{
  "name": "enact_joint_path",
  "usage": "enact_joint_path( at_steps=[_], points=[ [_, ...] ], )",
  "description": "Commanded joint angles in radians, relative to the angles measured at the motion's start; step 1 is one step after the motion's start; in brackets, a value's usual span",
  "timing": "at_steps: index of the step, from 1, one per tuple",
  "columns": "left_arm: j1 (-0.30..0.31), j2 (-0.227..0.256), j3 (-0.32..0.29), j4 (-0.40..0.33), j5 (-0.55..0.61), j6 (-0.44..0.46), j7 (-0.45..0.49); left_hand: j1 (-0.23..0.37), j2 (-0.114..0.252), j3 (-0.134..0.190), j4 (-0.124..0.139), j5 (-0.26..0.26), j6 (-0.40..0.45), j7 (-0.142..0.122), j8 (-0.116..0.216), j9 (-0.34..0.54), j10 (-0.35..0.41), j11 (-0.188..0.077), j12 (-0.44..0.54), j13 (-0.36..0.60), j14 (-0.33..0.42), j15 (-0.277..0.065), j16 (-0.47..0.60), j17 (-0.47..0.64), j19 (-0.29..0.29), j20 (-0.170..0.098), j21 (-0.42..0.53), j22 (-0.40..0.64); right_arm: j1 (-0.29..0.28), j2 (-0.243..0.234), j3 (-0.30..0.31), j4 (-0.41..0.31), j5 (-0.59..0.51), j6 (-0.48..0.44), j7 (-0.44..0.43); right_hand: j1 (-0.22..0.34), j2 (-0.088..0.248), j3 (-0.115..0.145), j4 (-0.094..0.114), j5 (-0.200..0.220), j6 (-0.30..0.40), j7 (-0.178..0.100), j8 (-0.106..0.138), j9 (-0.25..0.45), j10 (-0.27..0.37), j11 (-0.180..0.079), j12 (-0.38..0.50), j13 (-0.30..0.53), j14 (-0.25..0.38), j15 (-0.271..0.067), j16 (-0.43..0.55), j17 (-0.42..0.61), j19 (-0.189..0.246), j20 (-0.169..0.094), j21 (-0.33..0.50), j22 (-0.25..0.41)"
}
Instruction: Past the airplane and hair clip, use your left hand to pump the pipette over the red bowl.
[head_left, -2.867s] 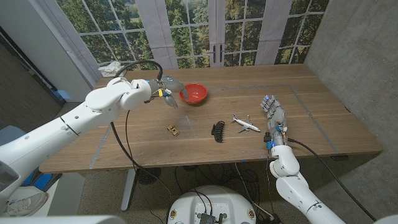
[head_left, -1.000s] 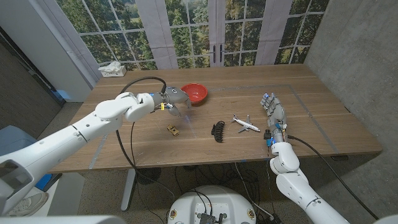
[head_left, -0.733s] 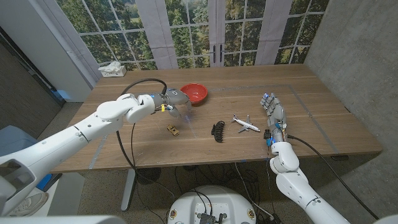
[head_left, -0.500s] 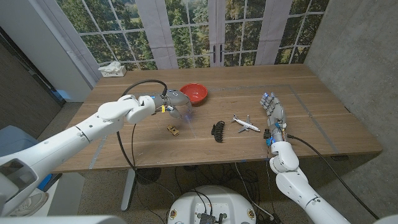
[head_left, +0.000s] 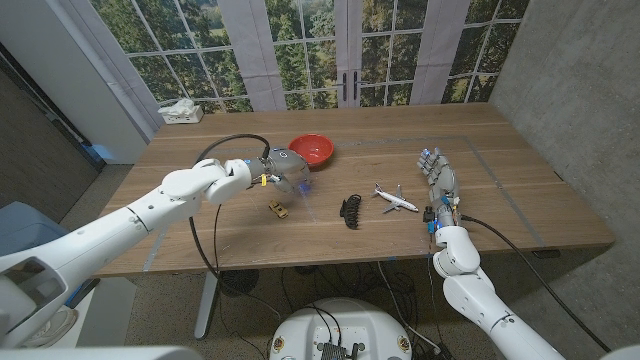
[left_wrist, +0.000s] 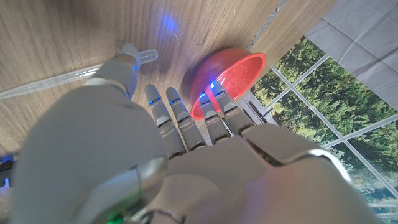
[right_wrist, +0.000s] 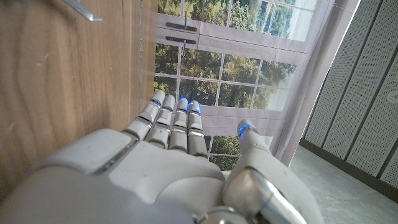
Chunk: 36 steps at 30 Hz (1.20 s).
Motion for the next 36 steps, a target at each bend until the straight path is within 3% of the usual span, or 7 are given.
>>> enact_joint_path(
  at_steps=[1,20,26,29,33,36],
  points=[
    [-0.008,-0.016,0.028,0.045,0.001,0.007,0.018,0.006,0.006,-0.004,-0.003,0.001,0.009,0.002,0.002,0.0,0.01,-0.001,0.002,0.004,0.01,-0.16,0.006,0.001,0.011,0.0,-0.003,0.004,0.006,-0.002,-0.002,0.006,0.0,-0.003,0.005,0.001,0.005,0.0,-0.004,0.007,0.009,0.002,0.008,0.004,0.01,0.003,0.006,0.004,0.0,0.004,0.001,0.002,0.011,0.002,-0.002,0.002],
    [-0.027,-0.013,0.049,0.038,0.004,0.004,-0.028,0.013,0.05,-0.01,0.008,0.001,0.009,0.006,-0.01,0.001,0.021,-0.002,-0.002,0.004,0.026,-0.16,0.007,0.003,0.005,0.006,-0.016,0.006,0.009,0.001,-0.004,0.023,0.002,0.019,0.02,0.0,0.0,-0.002,-0.01,0.008,0.011,0.002,0.007,0.004,0.009,0.005,0.004,0.007,0.003,0.008,0.002,0.002,0.012,0.007,-0.007,0.002],
    [-0.005,-0.004,0.03,0.01,0.019,0.032,0.017,-0.004,0.052,-0.049,0.007,-0.001,-0.033,0.015,-0.052,0.0,-0.01,-0.001,-0.021,0.001,0.01,-0.146,-0.007,0.0,-0.075,0.063,-0.071,0.004,0.008,0.005,-0.003,0.026,0.006,0.02,0.019,-0.001,-0.001,-0.003,-0.012,0.008,0.011,0.003,0.006,0.004,0.009,0.007,0.004,0.008,0.003,0.007,0.002,0.002,0.012,0.007,-0.009,0.002],
    [0.005,0.001,0.025,-0.003,0.037,0.042,0.05,-0.009,0.05,-0.063,0.006,0.001,-0.051,0.012,-0.067,0.0,-0.037,0.0,-0.028,0.0,-0.005,-0.144,-0.013,-0.001,-0.102,0.079,-0.093,0.004,0.007,0.003,-0.004,0.027,-0.001,0.022,0.018,-0.001,-0.001,-0.003,-0.012,0.009,0.012,0.003,0.006,0.004,0.008,0.006,0.003,0.009,0.003,0.008,0.002,0.002,0.013,0.008,-0.01,0.002],
    [0.006,0.005,0.023,-0.009,0.037,0.03,0.058,-0.009,0.046,-0.071,0.003,0.003,-0.068,0.005,-0.08,0.0,-0.055,0.0,-0.03,-0.001,-0.022,-0.152,-0.018,-0.001,-0.098,0.074,-0.099,0.004,0.005,0.004,-0.002,0.027,0.001,0.028,0.019,-0.001,-0.001,-0.003,-0.014,0.009,0.013,0.003,0.007,0.004,0.009,0.005,0.003,0.01,0.003,0.008,0.002,0.002,0.013,0.008,-0.011,0.002],
    [-0.001,0.008,0.025,-0.009,0.033,0.009,0.05,0.008,0.046,-0.084,-0.002,0.005,-0.118,0.011,-0.105,0.0,-0.084,0.001,-0.027,-0.001,-0.017,-0.16,-0.013,-0.002,-0.033,0.031,-0.094,0.005,0.002,0.004,0.0,0.023,-0.002,0.032,0.016,-0.001,-0.001,-0.003,-0.015,0.009,0.013,0.003,0.006,0.004,0.008,0.005,0.003,0.01,0.003,0.006,0.002,0.002,0.014,0.008,-0.012,0.002]
  ],
)
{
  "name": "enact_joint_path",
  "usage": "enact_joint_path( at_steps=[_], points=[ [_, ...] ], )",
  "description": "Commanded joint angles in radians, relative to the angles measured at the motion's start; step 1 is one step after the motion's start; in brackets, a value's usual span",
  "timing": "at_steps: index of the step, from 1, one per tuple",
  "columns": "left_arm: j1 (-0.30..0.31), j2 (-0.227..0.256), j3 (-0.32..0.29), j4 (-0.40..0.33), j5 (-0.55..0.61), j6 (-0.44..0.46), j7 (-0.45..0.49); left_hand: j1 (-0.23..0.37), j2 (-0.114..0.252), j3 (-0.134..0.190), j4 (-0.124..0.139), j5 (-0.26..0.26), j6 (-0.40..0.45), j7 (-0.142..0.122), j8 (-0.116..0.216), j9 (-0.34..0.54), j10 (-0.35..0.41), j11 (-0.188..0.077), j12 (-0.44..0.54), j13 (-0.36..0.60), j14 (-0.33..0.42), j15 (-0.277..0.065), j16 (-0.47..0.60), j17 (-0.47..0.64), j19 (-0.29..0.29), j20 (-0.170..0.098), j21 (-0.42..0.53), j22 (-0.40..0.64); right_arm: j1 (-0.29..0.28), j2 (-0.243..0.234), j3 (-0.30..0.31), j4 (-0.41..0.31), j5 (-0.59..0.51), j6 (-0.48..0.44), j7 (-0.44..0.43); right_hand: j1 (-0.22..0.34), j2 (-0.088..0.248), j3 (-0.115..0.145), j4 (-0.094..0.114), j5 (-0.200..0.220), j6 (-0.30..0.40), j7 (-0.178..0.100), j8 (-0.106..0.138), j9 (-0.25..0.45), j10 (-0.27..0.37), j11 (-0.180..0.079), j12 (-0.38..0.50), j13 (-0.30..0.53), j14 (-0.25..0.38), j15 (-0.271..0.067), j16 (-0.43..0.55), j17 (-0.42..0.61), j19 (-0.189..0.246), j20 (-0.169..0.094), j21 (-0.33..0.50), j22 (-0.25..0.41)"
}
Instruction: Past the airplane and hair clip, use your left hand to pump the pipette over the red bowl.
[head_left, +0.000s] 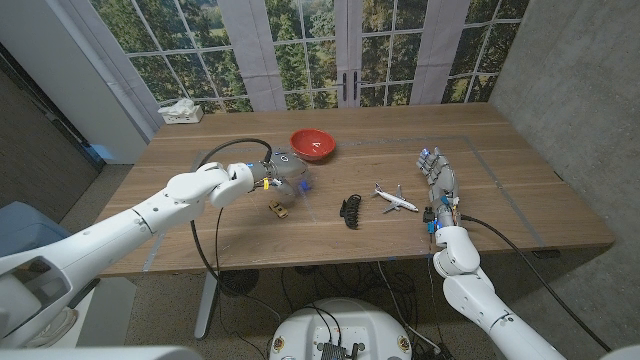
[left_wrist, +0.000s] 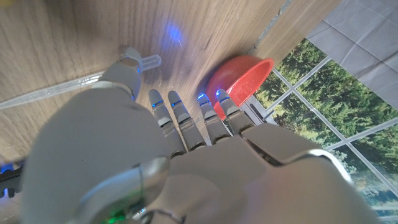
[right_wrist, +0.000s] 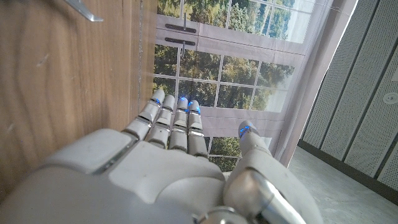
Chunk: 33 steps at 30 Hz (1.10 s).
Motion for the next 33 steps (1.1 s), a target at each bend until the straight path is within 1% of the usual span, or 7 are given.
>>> enact_joint_path(
  at_steps=[1,4,6,14,20,23,33],
  points=[
    [0.006,0.013,-0.011,-0.026,0.008,-0.018,0.023,0.013,-0.002,-0.018,-0.004,0.005,-0.057,0.001,-0.026,0.0,-0.034,0.001,0.003,0.002,0.01,-0.161,0.004,0.001,0.073,-0.049,0.002,0.004,-0.006,0.001,0.003,0.002,-0.003,0.019,0.001,0.002,0.002,0.005,-0.007,0.009,0.008,-0.003,0.006,0.004,0.003,-0.001,0.003,0.006,0.003,0.007,0.002,0.003,0.007,0.001,-0.001,0.002],
    [0.003,0.012,-0.011,-0.036,0.001,-0.018,-0.014,0.025,0.004,-0.019,-0.005,0.005,-0.064,0.002,-0.027,0.0,-0.036,0.002,0.008,0.003,0.036,-0.165,0.011,0.002,0.081,-0.054,-0.002,0.004,-0.011,0.001,0.006,-0.002,-0.002,0.021,0.0,0.002,0.002,0.005,-0.007,0.009,0.008,-0.003,0.006,0.004,0.002,-0.001,0.003,0.006,0.003,0.006,0.002,0.003,0.007,0.001,-0.001,0.002],
    [0.001,0.011,-0.009,-0.045,0.005,-0.014,-0.04,0.035,0.006,-0.034,-0.002,0.003,-0.019,0.0,-0.01,0.0,0.026,-0.002,0.028,0.006,0.048,-0.16,0.009,0.001,0.074,-0.043,-0.021,0.004,-0.014,0.002,0.007,-0.002,-0.002,0.027,-0.001,0.002,0.002,0.005,-0.008,0.009,0.007,-0.003,0.006,0.004,0.002,-0.002,0.002,0.007,0.003,0.008,0.002,0.003,0.007,0.001,-0.002,0.002],
    [-0.013,0.009,-0.002,-0.069,0.012,-0.013,-0.142,0.036,-0.004,-0.061,0.001,0.004,0.07,-0.004,0.009,-0.001,0.116,-0.002,0.04,0.007,0.039,-0.156,0.005,0.0,0.051,-0.028,-0.053,0.005,-0.023,0.006,0.013,-0.004,-0.001,0.039,-0.005,0.001,0.002,0.004,-0.009,0.009,0.004,-0.004,0.004,0.004,0.001,-0.002,0.002,0.008,0.004,0.007,0.002,0.003,0.01,0.002,-0.003,0.002],
    [0.0,0.012,-0.004,-0.078,0.052,0.004,-0.12,0.036,-0.006,-0.065,0.001,0.005,0.081,-0.003,0.01,-0.001,0.126,-0.002,0.039,0.007,0.038,-0.157,0.004,0.001,0.045,-0.021,-0.058,0.005,-0.024,0.003,0.012,-0.004,-0.001,0.04,0.003,0.0,0.003,0.003,-0.009,0.009,0.004,-0.004,0.004,0.005,0.001,0.0,0.001,0.009,0.005,0.007,0.002,0.003,0.011,0.001,-0.004,0.003],
    [0.006,0.008,-0.009,-0.068,0.039,0.005,-0.111,0.039,-0.002,-0.064,0.001,0.005,0.084,-0.005,0.009,-0.001,0.131,-0.002,0.04,0.007,0.039,-0.158,0.005,0.001,0.049,-0.025,-0.057,0.005,-0.025,0.003,0.012,-0.006,-0.001,0.039,0.002,-0.001,0.003,0.003,-0.009,0.009,0.004,-0.005,0.003,0.005,0.001,-0.002,0.001,0.009,0.005,0.008,0.003,0.003,0.012,0.002,-0.005,0.003],
    [-0.014,-0.006,0.009,-0.023,0.042,-0.013,-0.12,0.05,0.035,-0.055,0.007,0.006,0.076,0.005,-0.002,0.0,0.134,-0.003,0.033,0.006,0.052,-0.164,0.011,0.003,0.062,-0.027,-0.056,0.006,-0.016,0.003,0.009,-0.007,-0.029,0.029,-0.016,-0.003,0.002,0.001,-0.01,0.008,0.005,-0.004,0.003,0.005,0.002,-0.001,0.001,0.011,0.005,0.007,0.002,0.003,0.012,0.002,-0.007,0.003]
  ],
)
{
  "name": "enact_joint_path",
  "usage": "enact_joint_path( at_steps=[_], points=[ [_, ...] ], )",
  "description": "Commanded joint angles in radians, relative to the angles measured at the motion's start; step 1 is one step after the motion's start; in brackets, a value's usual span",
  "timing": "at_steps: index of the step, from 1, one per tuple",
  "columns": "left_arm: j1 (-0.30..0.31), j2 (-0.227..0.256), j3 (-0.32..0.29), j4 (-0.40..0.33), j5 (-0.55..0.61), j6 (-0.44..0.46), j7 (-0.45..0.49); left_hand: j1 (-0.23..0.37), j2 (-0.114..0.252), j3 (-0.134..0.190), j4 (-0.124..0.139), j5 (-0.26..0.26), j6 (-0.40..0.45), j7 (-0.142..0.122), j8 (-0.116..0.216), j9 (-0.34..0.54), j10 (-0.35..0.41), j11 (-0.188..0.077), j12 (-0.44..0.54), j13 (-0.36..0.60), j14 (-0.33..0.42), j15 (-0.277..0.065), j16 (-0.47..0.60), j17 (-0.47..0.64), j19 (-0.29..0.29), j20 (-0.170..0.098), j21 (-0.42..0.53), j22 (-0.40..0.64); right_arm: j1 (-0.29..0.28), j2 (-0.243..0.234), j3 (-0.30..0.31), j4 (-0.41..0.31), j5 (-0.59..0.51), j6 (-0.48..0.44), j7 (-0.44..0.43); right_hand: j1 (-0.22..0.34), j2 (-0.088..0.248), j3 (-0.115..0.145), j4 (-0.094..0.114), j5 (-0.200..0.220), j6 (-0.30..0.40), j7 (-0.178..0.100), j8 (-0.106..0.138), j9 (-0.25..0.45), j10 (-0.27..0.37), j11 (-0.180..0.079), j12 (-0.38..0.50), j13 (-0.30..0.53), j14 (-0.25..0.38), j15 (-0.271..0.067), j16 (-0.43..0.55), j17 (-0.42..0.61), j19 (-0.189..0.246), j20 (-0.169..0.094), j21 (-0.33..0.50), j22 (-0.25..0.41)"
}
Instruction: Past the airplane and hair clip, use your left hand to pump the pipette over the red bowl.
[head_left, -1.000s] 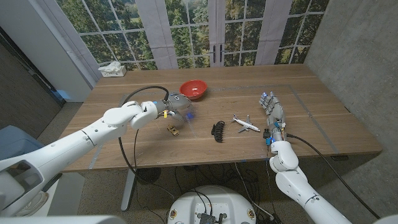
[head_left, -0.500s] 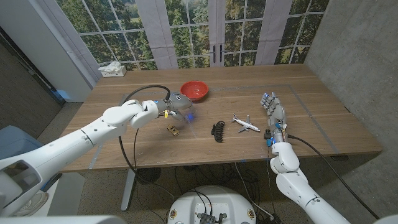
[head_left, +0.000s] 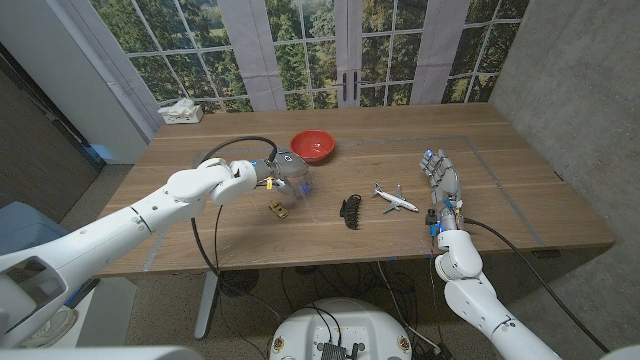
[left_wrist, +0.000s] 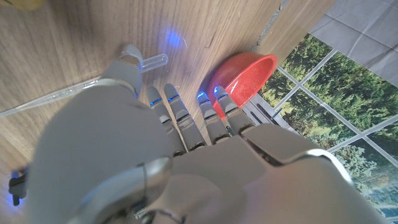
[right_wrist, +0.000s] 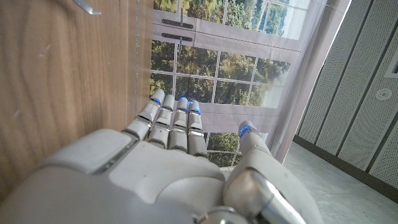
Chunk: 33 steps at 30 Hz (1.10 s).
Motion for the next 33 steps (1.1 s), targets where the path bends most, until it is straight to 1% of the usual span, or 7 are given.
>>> enact_joint_path(
  at_steps=[1,12,20,22,23,30,33],
  points=[
    [-0.015,-0.015,0.014,0.04,0.003,-0.01,-0.014,0.004,0.03,0.005,0.007,0.006,-0.001,0.008,-0.006,0.0,0.008,0.0,0.0,0.003,0.012,-0.162,0.008,0.004,0.013,0.003,-0.002,0.006,0.006,0.0,-0.003,-0.003,-0.022,-0.008,-0.014,-0.004,0.002,0.0,-0.003,0.008,0.005,-0.004,0.003,0.005,0.003,-0.001,0.001,0.002,0.0,0.004,0.002,0.003,0.007,-0.003,-0.002,0.003],
    [-0.041,-0.031,0.038,0.073,0.014,-0.025,-0.015,-0.008,0.075,0.006,0.019,0.004,-0.035,0.023,-0.024,0.002,-0.016,0.0,-0.015,0.001,0.004,-0.161,0.004,0.004,0.014,0.007,-0.005,0.008,0.009,0.004,-0.005,-0.003,-0.049,-0.014,-0.041,-0.006,0.002,-0.002,-0.004,0.008,0.005,-0.003,0.003,0.005,0.003,-0.001,0.001,0.004,0.001,0.004,0.002,0.004,0.008,-0.003,-0.005,0.003],
    [-0.048,-0.039,0.05,0.097,0.014,-0.037,0.017,0.003,0.094,0.009,0.005,0.003,0.016,0.012,-0.008,0.003,0.007,0.0,-0.008,0.004,0.001,-0.157,0.001,0.001,0.024,-0.001,-0.004,0.007,0.01,0.002,-0.003,-0.005,-0.067,-0.017,-0.057,-0.007,0.002,-0.002,-0.004,0.008,0.004,-0.005,0.003,0.005,0.004,-0.003,0.001,0.005,0.003,0.007,0.003,0.004,0.01,-0.002,-0.006,0.003],
    [-0.047,-0.039,0.052,0.099,0.012,-0.039,0.023,0.019,0.085,0.006,-0.009,0.004,0.05,0.014,0.001,0.003,0.042,0.0,0.002,0.006,0.005,-0.159,0.002,0.0,0.033,-0.005,-0.004,0.007,0.011,0.002,-0.003,-0.003,-0.068,-0.016,-0.058,-0.008,0.002,-0.003,-0.004,0.008,0.004,-0.005,0.003,0.005,0.004,-0.002,0.001,0.005,0.002,0.007,0.002,0.004,0.01,-0.002,-0.007,0.003],
    [-0.044,-0.038,0.051,0.101,0.013,-0.038,0.038,0.026,0.079,0.004,-0.013,0.004,0.068,0.027,0.006,0.003,0.058,0.0,0.005,0.007,0.009,-0.159,0.003,0.0,0.034,-0.005,-0.005,0.006,0.01,0.0,-0.003,-0.004,-0.07,-0.018,-0.059,-0.008,0.002,-0.003,-0.004,0.008,0.005,-0.005,0.003,0.005,0.004,-0.002,0.0,0.005,0.002,0.007,0.002,0.004,0.01,-0.002,-0.007,0.003],
    [-0.039,-0.033,0.055,0.094,0.024,-0.027,0.043,0.061,0.073,-0.015,-0.01,0.009,0.188,0.06,0.035,0.007,0.231,0.0,0.054,0.028,0.088,-0.169,0.024,0.008,0.058,-0.012,-0.008,0.005,0.01,-0.003,0.0,-0.004,-0.084,-0.016,-0.07,-0.008,0.002,-0.003,-0.005,0.008,0.005,-0.006,0.003,0.005,0.004,-0.002,0.0,0.006,0.003,0.006,0.002,0.004,0.011,-0.002,-0.009,0.003],
    [-0.039,-0.033,0.058,0.091,0.036,-0.02,0.043,0.075,0.075,-0.014,-0.013,0.011,0.209,0.065,0.042,0.009,0.255,-0.001,0.061,0.033,0.108,-0.174,0.028,0.009,0.063,-0.013,-0.008,0.005,0.011,-0.003,0.001,-0.005,-0.084,-0.018,-0.073,-0.008,0.002,-0.003,-0.006,0.008,0.005,-0.006,0.003,0.005,0.004,-0.002,0.0,0.006,0.004,0.006,0.002,0.004,0.012,-0.002,-0.009,0.003]
  ],
)
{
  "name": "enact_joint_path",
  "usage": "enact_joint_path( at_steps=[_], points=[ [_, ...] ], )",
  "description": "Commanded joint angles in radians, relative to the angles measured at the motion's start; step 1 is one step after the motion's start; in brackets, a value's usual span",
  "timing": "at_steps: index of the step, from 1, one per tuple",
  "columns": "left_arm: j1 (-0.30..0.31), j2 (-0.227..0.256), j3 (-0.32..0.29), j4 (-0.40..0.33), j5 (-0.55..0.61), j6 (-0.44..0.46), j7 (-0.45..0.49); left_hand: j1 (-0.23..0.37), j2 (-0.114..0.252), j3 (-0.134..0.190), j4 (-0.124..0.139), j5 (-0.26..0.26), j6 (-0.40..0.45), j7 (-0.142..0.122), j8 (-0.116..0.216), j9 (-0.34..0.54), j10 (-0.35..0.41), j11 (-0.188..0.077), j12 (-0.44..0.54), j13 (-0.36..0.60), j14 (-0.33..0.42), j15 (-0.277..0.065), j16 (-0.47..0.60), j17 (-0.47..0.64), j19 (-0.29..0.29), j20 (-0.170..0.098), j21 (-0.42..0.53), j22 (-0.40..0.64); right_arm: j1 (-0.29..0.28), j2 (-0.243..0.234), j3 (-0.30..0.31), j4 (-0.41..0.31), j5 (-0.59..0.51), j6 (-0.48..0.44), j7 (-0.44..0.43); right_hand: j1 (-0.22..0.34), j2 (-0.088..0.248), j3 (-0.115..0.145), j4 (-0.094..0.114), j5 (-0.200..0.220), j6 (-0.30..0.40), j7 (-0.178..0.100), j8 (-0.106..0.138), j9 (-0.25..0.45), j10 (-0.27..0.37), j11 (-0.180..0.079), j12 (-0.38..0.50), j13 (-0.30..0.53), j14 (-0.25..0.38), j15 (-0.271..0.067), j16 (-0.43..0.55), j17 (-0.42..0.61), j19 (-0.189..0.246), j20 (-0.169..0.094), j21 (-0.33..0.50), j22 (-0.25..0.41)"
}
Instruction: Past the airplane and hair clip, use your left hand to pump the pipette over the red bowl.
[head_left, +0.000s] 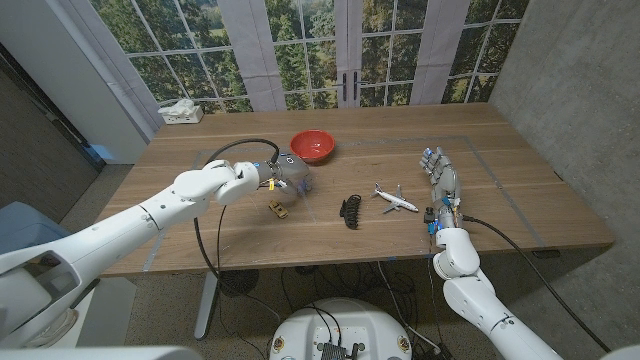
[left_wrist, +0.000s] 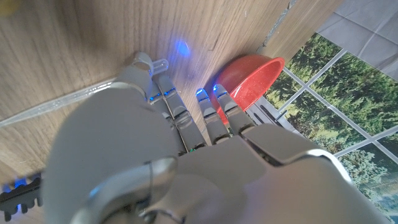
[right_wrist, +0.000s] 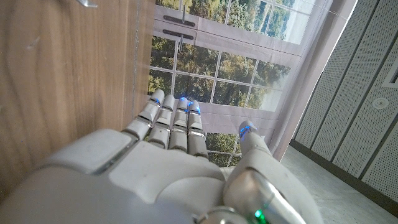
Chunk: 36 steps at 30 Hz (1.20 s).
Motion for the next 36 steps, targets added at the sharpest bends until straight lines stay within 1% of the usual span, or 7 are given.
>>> enact_joint_path(
  at_steps=[1,5,6,9,12,21,36],
  points=[
    [0.003,0.001,0.012,0.003,0.023,0.011,0.017,0.039,0.008,-0.003,-0.001,0.008,0.044,0.013,0.019,0.006,0.085,0.0,0.028,0.016,0.048,-0.174,0.014,0.006,0.015,0.0,-0.002,0.003,0.003,-0.005,0.004,0.0,-0.019,-0.003,-0.017,-0.008,0.002,0.0,-0.003,0.008,0.005,-0.006,0.003,0.005,0.004,-0.002,0.0,0.002,0.003,0.005,0.002,0.004,0.012,-0.002,0.0,0.003],
    [0.004,-0.001,0.014,0.004,0.026,0.017,0.017,0.069,0.029,0.005,-0.003,0.012,0.069,0.023,0.027,0.009,0.12,0.0,0.041,0.024,0.087,-0.18,0.022,0.009,0.024,0.003,-0.001,0.003,0.004,-0.007,0.005,0.001,-0.021,-0.005,-0.017,-0.008,0.003,0.0,-0.003,0.008,0.005,-0.007,0.003,0.005,0.002,-0.003,-0.001,0.002,0.003,0.005,0.002,0.004,0.013,-0.002,0.0,0.003],
    [0.004,-0.001,0.016,0.004,0.032,0.018,0.021,0.086,0.038,0.006,-0.004,0.012,0.089,0.032,0.034,0.012,0.162,0.001,0.056,0.032,0.114,-0.182,0.026,0.01,0.032,0.0,0.0,0.003,0.004,-0.007,0.006,-0.001,-0.018,-0.007,-0.018,-0.009,0.003,0.0,-0.003,0.008,0.005,-0.007,0.003,0.005,0.003,-0.003,-0.001,0.002,0.003,0.005,0.002,0.004,0.013,-0.002,-0.001,0.003],
    [0.004,-0.003,0.017,0.005,0.034,0.021,0.027,0.105,0.049,0.005,-0.003,0.012,0.124,0.042,0.046,0.014,0.202,0.003,0.069,0.038,0.148,-0.186,0.033,0.013,0.046,-0.003,0.002,0.003,0.005,-0.01,0.005,0.002,-0.023,-0.005,-0.016,-0.009,0.003,0.0,-0.004,0.008,0.006,-0.007,0.003,0.005,0.003,-0.002,-0.001,0.003,0.003,0.005,0.002,0.004,0.013,-0.002,-0.001,0.003],
    [0.006,-0.003,0.016,0.006,0.04,0.026,0.048,0.12,0.059,0.008,-0.003,0.012,0.137,0.044,0.05,0.015,0.218,0.005,0.071,0.038,0.173,-0.189,0.04,0.015,0.061,-0.007,0.006,0.004,0.004,-0.009,0.007,0.0,-0.019,-0.005,-0.018,-0.009,0.003,0.0,-0.004,0.008,0.007,-0.007,0.003,0.005,0.006,-0.001,0.0,0.003,0.004,0.006,0.003,0.004,0.013,-0.001,-0.002,0.003],
    [0.024,-0.006,0.007,-0.007,0.077,0.074,0.129,0.135,0.066,0.009,-0.004,0.012,0.138,0.047,0.049,0.017,0.229,0.007,0.074,0.043,0.205,-0.193,0.047,0.018,0.086,-0.015,0.014,0.004,0.002,-0.01,0.009,0.002,-0.013,0.001,-0.012,-0.009,0.003,-0.001,-0.005,0.008,0.009,-0.006,0.004,0.005,0.007,-0.002,0.0,0.004,0.004,0.005,0.002,0.004,0.013,0.0,-0.005,0.003],
    [0.043,-0.015,-0.016,-0.03,0.072,0.152,0.178,0.145,0.066,0.008,-0.003,0.013,0.138,0.047,0.047,0.019,0.23,0.01,0.077,0.053,0.23,-0.194,0.05,0.02,0.098,-0.023,0.016,0.006,-0.024,-0.018,0.017,-0.043,-0.052,-0.032,-0.066,0.004,0.008,0.008,-0.015,0.014,0.017,-0.015,0.007,0.005,0.016,-0.01,0.002,0.006,0.011,-0.006,0.004,0.003,0.018,0.0,-0.008,0.003]
  ],
)
